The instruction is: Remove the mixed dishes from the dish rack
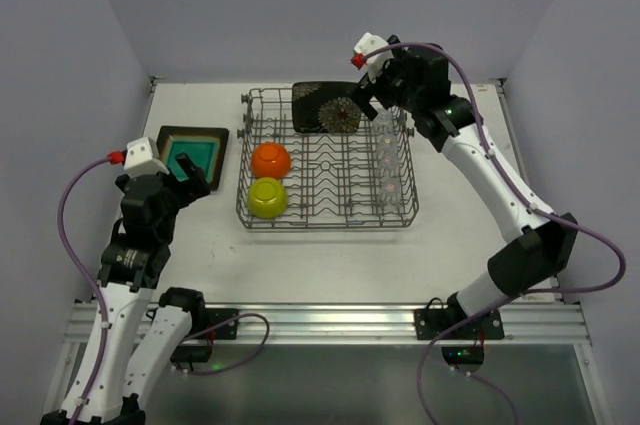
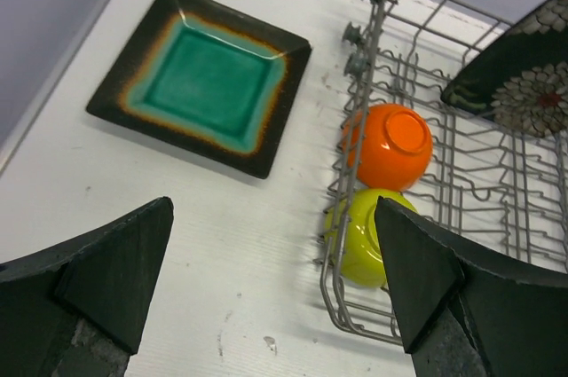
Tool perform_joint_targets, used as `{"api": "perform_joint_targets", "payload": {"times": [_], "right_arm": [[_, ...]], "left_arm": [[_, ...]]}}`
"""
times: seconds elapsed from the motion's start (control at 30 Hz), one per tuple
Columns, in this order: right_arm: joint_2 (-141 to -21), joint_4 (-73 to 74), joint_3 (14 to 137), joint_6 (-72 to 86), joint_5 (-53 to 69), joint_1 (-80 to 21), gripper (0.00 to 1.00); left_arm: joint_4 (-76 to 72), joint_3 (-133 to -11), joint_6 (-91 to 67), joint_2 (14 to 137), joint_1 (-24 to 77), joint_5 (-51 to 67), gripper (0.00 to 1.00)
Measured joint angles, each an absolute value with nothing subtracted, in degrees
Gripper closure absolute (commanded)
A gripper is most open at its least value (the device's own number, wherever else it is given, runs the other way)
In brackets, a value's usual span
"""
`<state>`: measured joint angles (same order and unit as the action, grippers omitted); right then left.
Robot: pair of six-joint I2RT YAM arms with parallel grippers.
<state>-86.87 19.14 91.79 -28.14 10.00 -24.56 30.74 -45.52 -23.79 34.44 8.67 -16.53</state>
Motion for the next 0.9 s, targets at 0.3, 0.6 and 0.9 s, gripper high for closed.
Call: {"api": "perform_joint_targets", "payload": {"times": [0.3, 0.6, 0.9], "right_arm": [[-103.42, 26.87, 107.07, -46.17, 6.00, -24.84, 0.08], [-115.24, 31.81, 122.02, -54.59, 13.52, -24.86, 0.07], [-122.52, 33.87, 127.07, -57.56, 18.20, -25.50, 0.06]], "left_arm": [[31.24, -45.08, -23.66, 30.96, 9.04, -22.74, 0.00], [31.07, -43.97, -22.92, 33.82, 9.04, -22.02, 0.00], [30.92, -43.79, -22.90, 33.56, 9.08, -20.80, 0.00]]}}
